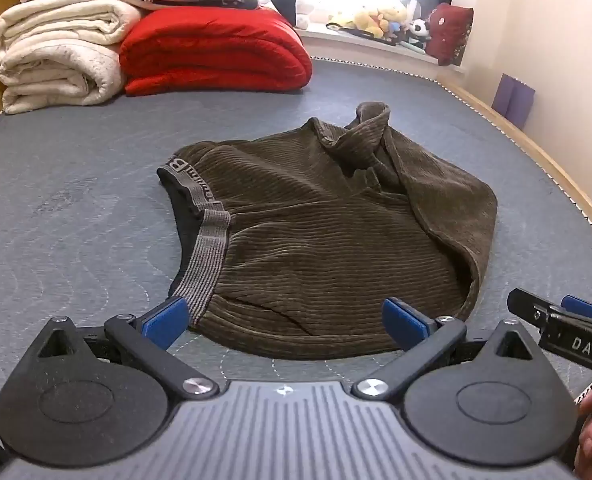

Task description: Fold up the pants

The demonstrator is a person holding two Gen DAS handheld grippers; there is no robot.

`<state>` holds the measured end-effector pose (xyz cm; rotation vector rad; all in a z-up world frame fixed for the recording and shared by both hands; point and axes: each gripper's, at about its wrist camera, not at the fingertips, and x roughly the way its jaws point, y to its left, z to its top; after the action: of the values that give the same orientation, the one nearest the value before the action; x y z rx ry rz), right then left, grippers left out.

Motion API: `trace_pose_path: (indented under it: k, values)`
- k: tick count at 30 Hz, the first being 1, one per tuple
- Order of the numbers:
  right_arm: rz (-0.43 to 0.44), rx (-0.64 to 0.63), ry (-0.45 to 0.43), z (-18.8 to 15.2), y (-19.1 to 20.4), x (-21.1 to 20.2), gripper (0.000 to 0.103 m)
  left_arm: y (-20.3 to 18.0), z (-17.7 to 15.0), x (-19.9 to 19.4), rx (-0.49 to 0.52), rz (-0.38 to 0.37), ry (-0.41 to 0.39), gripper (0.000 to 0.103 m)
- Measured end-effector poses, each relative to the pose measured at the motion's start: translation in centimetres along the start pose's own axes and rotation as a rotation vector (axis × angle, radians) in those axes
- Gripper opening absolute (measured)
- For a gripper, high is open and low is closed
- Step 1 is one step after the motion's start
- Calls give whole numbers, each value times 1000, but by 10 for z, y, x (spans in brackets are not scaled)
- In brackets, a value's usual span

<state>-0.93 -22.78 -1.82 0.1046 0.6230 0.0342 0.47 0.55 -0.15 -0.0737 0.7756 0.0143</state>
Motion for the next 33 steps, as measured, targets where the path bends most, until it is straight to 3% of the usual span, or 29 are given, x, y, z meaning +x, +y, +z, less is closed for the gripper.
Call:
trace_pose_path:
  k: [10, 14, 33]
  values:
    - [3, -11, 16, 1, 5, 4, 88, 14, 0, -1, -37, -5, 11, 103]
    - [4, -20, 23, 2, 7, 6, 88, 13, 1, 2, -60, -21, 54, 103]
    - [-4, -22, 25, 0, 8, 11, 88, 0, 0, 5, -34, -111, 79, 103]
